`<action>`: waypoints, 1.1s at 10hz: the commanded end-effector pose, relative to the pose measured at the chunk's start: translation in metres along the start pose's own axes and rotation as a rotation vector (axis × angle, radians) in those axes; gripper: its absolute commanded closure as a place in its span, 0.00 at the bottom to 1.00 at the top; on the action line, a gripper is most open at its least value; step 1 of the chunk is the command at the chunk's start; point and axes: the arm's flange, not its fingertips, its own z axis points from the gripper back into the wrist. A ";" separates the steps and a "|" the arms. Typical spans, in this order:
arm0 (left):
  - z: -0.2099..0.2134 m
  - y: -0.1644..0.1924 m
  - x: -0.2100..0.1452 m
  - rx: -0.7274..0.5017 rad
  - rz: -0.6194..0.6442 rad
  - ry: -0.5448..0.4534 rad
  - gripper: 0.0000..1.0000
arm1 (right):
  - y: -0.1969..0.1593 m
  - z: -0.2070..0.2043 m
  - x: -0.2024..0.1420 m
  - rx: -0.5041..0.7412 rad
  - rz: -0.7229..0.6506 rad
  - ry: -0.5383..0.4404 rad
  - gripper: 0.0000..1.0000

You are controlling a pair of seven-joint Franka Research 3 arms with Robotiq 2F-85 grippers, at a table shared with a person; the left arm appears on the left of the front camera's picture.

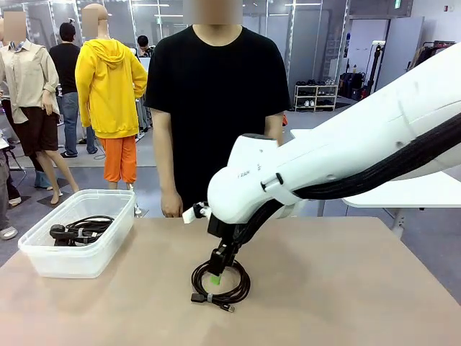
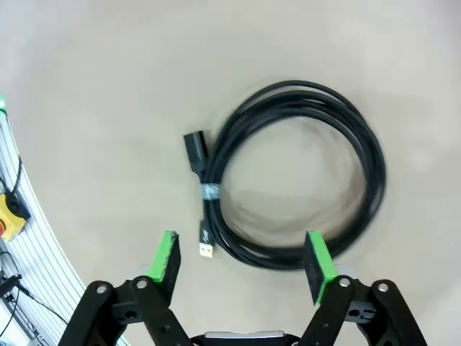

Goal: Organize and store the cables.
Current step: Place the USB Extension Cable into the Organizing box.

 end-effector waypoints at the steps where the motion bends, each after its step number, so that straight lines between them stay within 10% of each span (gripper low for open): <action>1: 0.001 0.000 0.002 -0.003 0.018 0.005 0.07 | -0.003 0.027 -0.045 -0.006 0.014 -0.122 0.00; 3: -0.019 -0.009 0.025 -0.090 -0.026 -0.049 0.07 | -0.018 0.064 -0.095 -0.062 0.038 -0.229 0.00; 11: -0.175 -0.079 0.175 -0.030 0.144 0.231 0.07 | -0.111 0.143 -0.354 -0.221 0.171 -0.463 0.00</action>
